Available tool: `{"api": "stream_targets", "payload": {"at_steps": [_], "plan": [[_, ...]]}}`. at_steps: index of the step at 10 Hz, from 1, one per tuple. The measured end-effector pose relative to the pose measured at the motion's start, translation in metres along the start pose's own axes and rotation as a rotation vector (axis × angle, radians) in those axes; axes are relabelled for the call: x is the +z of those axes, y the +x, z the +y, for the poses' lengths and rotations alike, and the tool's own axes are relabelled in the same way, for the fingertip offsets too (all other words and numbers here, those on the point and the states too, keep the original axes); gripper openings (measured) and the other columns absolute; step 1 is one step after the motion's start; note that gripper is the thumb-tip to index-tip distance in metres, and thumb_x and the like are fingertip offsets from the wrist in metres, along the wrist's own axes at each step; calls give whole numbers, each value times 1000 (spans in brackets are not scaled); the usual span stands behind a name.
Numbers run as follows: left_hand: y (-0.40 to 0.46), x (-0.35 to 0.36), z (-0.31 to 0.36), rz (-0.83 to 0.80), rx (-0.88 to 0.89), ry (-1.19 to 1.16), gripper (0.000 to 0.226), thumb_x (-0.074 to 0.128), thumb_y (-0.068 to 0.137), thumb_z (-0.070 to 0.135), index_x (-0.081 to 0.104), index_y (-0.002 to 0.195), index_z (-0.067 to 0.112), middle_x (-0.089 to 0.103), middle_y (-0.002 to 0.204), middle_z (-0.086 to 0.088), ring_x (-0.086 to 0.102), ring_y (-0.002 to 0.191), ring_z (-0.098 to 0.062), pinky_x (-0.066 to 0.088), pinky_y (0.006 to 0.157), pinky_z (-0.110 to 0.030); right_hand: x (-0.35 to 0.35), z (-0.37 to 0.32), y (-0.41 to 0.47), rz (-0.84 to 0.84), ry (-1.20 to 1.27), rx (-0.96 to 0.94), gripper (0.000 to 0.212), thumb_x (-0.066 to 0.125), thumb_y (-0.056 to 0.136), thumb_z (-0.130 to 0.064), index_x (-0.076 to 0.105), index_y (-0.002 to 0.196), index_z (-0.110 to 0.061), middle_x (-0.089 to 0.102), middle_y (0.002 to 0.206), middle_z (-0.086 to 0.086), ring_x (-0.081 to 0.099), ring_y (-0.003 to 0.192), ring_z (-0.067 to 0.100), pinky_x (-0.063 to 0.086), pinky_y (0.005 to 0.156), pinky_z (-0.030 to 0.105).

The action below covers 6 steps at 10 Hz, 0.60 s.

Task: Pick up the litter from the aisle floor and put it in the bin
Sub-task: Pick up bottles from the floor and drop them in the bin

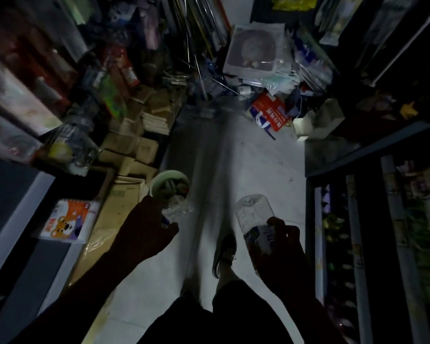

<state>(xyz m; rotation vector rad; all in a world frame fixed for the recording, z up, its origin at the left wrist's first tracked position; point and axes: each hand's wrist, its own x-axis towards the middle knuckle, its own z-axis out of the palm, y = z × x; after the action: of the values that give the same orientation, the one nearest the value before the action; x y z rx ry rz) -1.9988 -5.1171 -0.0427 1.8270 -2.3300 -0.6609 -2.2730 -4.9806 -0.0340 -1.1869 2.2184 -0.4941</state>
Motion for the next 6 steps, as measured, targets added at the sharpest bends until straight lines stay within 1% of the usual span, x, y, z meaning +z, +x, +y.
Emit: {"api": "stream_targets", "payload": {"at_steps": [1,2,3,4,5,6], "plan": [[40,-1,14,18,7,39,50,84,74,37,61,109,10,55,93,-3,49,71,-13,36,61,-24,-15,-8,49,-14,55,-3,61,71,85,-42,42,138,-33,42,128,-1,53,106,22,52,88,41],[77,-3,24,-26,-39,5,45,83,75,35,62,106,9,55,91,-4,57,74,-19,41,65,-29,-22,-18,99,-41,47,-24,60,70,85,-44,43,138,-35,42,127,-4,53,103,19,52,85,37],[98,-7,28,21,-172,-45,50,80,78,37,58,115,11,57,96,-5,58,79,-21,48,70,-35,-19,-32,146,-124,10,-98,59,69,85,-46,43,136,-36,43,126,-6,53,100,17,52,83,35],[112,-10,20,64,-289,-77,49,80,76,33,58,113,10,56,95,-6,56,80,-23,47,70,-38,-11,-51,187,-214,-88,-182,59,65,85,-50,41,137,-38,42,125,-5,53,99,18,53,82,37],[117,-15,0,125,-362,-110,48,82,73,30,58,110,11,48,91,1,49,77,-18,38,66,-31,4,-80,221,-272,-141,-266,56,63,85,-53,39,133,-40,44,122,-5,55,95,19,54,78,38],[124,-11,-28,112,-472,-150,47,81,72,35,53,107,19,43,90,7,47,75,-12,35,63,-25,30,-108,244,-352,-159,-326,56,62,85,-56,38,133,-40,45,120,-6,59,93,19,56,73,35]]}}
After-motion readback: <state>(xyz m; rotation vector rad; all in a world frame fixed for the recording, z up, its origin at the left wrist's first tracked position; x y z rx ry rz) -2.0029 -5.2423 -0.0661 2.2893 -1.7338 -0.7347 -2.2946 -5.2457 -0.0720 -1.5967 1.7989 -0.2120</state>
